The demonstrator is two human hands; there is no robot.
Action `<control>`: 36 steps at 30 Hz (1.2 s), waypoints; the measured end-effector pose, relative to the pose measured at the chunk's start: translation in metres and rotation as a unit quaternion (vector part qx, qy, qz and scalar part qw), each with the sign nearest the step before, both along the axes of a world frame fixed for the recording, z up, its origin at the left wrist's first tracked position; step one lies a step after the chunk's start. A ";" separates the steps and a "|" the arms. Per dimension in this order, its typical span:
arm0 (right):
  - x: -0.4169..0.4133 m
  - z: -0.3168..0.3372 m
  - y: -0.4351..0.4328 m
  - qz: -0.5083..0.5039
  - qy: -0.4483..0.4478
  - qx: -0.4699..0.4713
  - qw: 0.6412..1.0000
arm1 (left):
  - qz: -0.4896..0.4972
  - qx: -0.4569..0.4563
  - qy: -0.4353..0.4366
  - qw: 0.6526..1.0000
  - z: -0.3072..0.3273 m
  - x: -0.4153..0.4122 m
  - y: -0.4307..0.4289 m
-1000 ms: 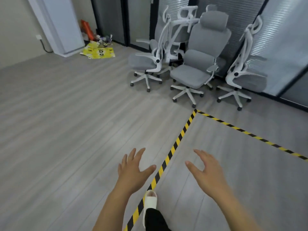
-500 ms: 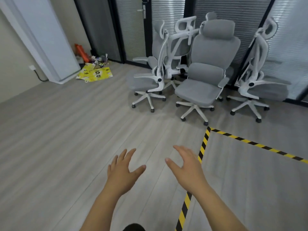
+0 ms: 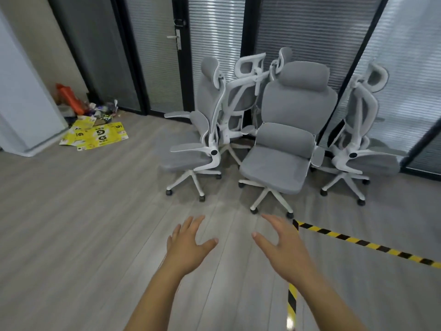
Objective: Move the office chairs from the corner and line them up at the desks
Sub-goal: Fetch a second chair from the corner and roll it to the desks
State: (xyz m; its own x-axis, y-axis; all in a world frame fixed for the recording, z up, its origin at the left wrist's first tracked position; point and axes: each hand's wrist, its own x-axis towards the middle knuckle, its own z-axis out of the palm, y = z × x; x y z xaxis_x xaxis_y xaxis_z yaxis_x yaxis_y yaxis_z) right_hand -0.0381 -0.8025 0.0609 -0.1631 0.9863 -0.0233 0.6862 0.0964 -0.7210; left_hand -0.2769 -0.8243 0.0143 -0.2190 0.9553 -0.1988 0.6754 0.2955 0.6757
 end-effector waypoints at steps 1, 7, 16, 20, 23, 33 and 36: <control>-0.003 0.001 0.017 -0.015 0.009 0.002 1.000 | 0.002 0.009 -0.015 1.000 -0.001 -0.002 0.025; -0.011 -0.032 0.110 -0.075 0.025 -0.068 0.995 | -0.008 0.024 -0.058 0.998 -0.021 -0.011 0.163; -0.018 -0.037 0.353 -0.089 0.086 -0.053 0.991 | -0.008 0.023 -0.019 1.000 -0.016 -0.047 0.392; -0.038 -0.043 0.452 -0.073 0.080 -0.061 0.992 | 0.064 0.103 -0.051 0.991 -0.006 -0.069 0.478; -0.065 -0.050 0.509 -0.051 0.053 -0.079 0.994 | 0.080 0.100 -0.053 0.990 -0.010 -0.085 0.523; -0.114 -0.038 0.693 -0.080 0.002 -0.091 0.993 | 0.028 0.076 0.005 0.997 -0.027 -0.152 0.804; -0.130 -0.016 0.741 -0.102 -0.014 -0.076 0.992 | 0.004 0.079 -0.007 0.997 -0.023 -0.157 0.884</control>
